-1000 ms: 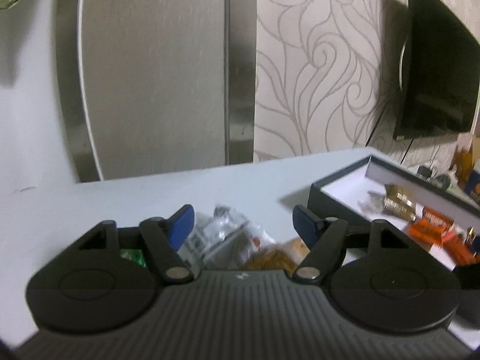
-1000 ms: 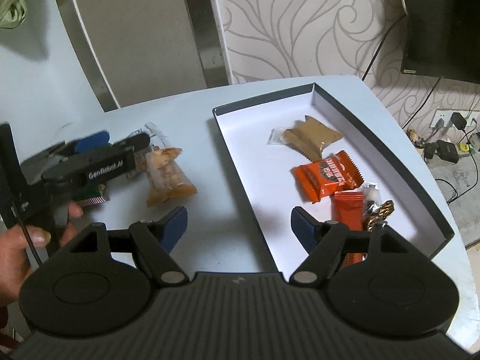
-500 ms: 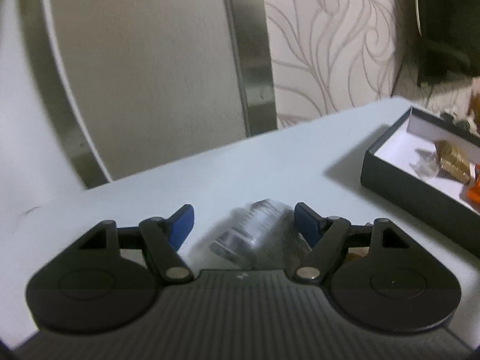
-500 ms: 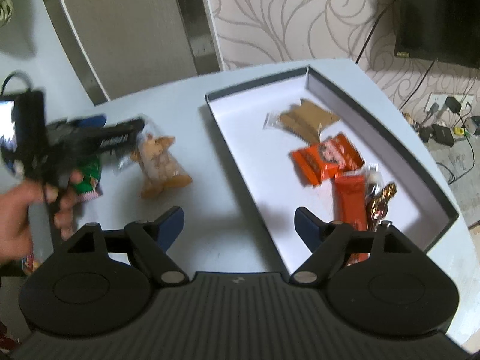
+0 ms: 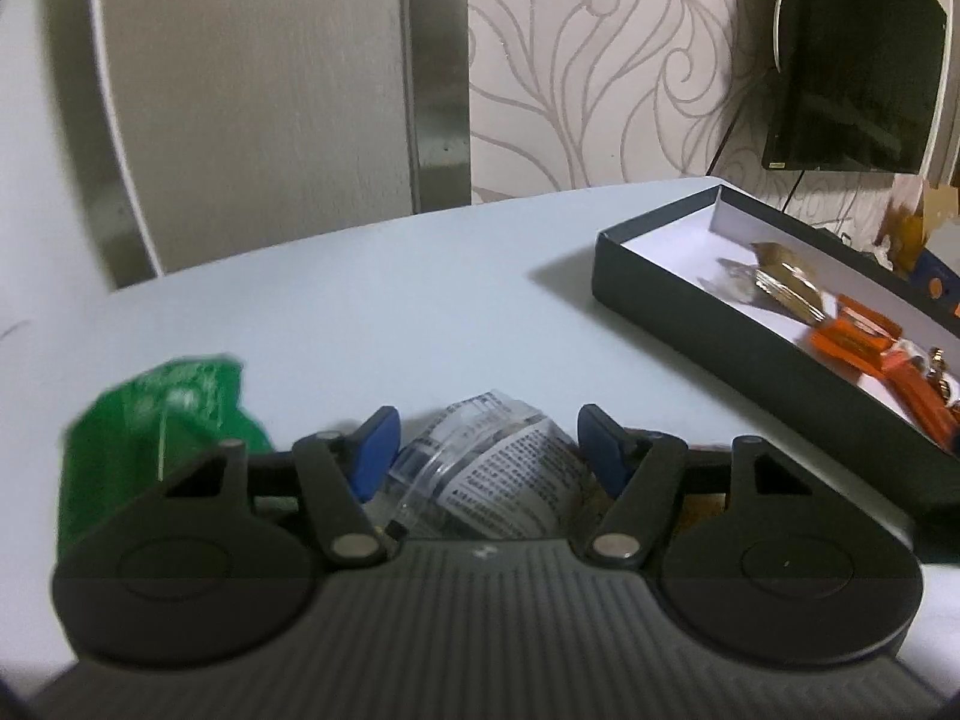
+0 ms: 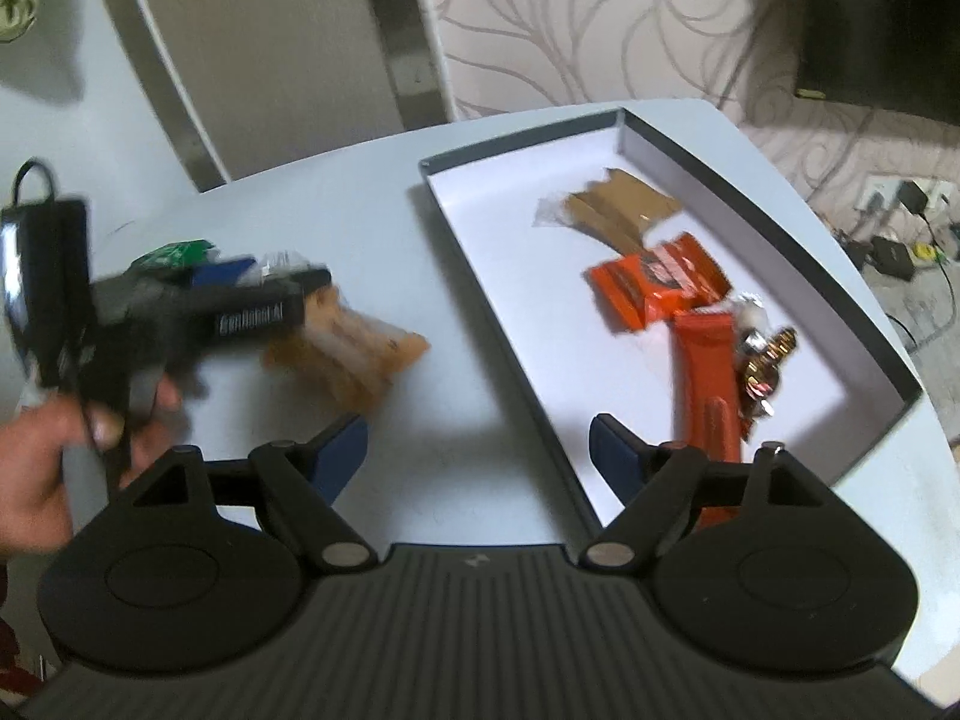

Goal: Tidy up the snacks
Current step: 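Grasp the clear printed nut packet with left gripper while right grasps the clear peanut-cookie packet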

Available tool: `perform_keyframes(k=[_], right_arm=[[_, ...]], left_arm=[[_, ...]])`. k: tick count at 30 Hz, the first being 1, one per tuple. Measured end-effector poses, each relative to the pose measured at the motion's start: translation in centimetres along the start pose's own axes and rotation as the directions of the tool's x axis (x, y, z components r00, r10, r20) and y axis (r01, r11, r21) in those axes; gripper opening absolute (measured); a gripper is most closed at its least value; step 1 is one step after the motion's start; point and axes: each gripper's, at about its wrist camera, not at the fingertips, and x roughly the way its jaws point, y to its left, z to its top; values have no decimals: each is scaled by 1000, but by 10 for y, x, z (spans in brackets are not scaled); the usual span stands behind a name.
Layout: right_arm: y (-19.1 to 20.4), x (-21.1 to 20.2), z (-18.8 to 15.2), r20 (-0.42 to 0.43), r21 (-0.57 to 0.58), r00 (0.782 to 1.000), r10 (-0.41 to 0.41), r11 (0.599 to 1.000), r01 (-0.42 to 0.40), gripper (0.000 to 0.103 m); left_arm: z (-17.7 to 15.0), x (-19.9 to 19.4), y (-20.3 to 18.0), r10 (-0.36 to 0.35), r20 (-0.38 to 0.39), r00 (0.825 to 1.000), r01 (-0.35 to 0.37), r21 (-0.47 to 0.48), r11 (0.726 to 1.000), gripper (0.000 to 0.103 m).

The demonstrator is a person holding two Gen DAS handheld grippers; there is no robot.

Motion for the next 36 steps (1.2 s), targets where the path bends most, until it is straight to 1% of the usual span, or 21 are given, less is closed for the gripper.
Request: perform_keyframes(k=[2,4,5,6,7,9,12,14,15,16,18,20,21,23,25,27,30,33,36], right_arm=[[7,4,4,3,-45,1000,28,999,-28,85],[17,9,8,12,-128,999,47,991,-46,85],[22,10,10,8,-169,998,70,983,-67,85],[28,12,13,9,-209,997,80,975,-76,85],[35,11,15,20,-256,996,87,963,-79,85],[49,11,18,32,-365,992,124,925,-104,85],[66,23,20,-1,-511,990,144,851,-124,85],[72,36,23,-29,-560,988,151,817,-142,84],[74,43,26,-41,-567,988,148,811,-145,84],[75,50,29,-57,-568,987,148,809,-154,84],[74,64,37,-95,-550,983,155,815,-181,74],[68,78,41,-147,-518,978,148,831,-203,58],[65,81,42,-147,-515,979,142,834,-198,57],[59,81,46,-156,-477,977,146,855,-204,52],[56,78,43,-151,-455,981,119,873,-176,51],[51,71,36,-145,-423,984,98,893,-152,51],[44,55,21,-132,-368,989,67,923,-111,51],[41,44,3,-118,-348,992,38,934,-77,51],[45,38,-10,-102,-350,995,11,936,-46,51]], left_arm=[[-1,-7,2,15,8,1000,-15,-31,999,68],[0,-10,8,16,-2,1000,-16,-59,998,68],[0,-12,12,20,2,1000,-20,-71,997,69],[-1,-13,15,29,4,1000,-28,-73,997,73],[-2,-15,18,38,8,999,-37,-71,997,75],[-4,-16,21,41,6,999,-41,-75,996,76],[-7,-19,23,39,-3,999,-39,-77,996,77],[-7,-20,23,40,-4,999,-40,-75,996,77],[-7,-20,23,41,-5,999,-41,-71,997,77],[-7,-21,23,41,-5,999,-42,-68,997,76],[-7,-21,24,37,-5,999,-37,-62,997,77],[-7,-21,25,32,-2,999,-32,-55,998,77],[-7,-21,24,31,-3,1000,-31,-52,998,77],[-7,-20,23,28,-5,1000,-28,-50,998,76],[-8,-19,21,22,-12,1000,-23,-46,999,76],[-9,-18,16,23,-15,1000,-23,-36,999,80],[-11,-14,6,34,-22,999,-34,5,999,84],[-13,-9,-2,41,-21,999,-40,53,998,85],[-16,-9,-5,45,-22,999,-43,75,996,85]])
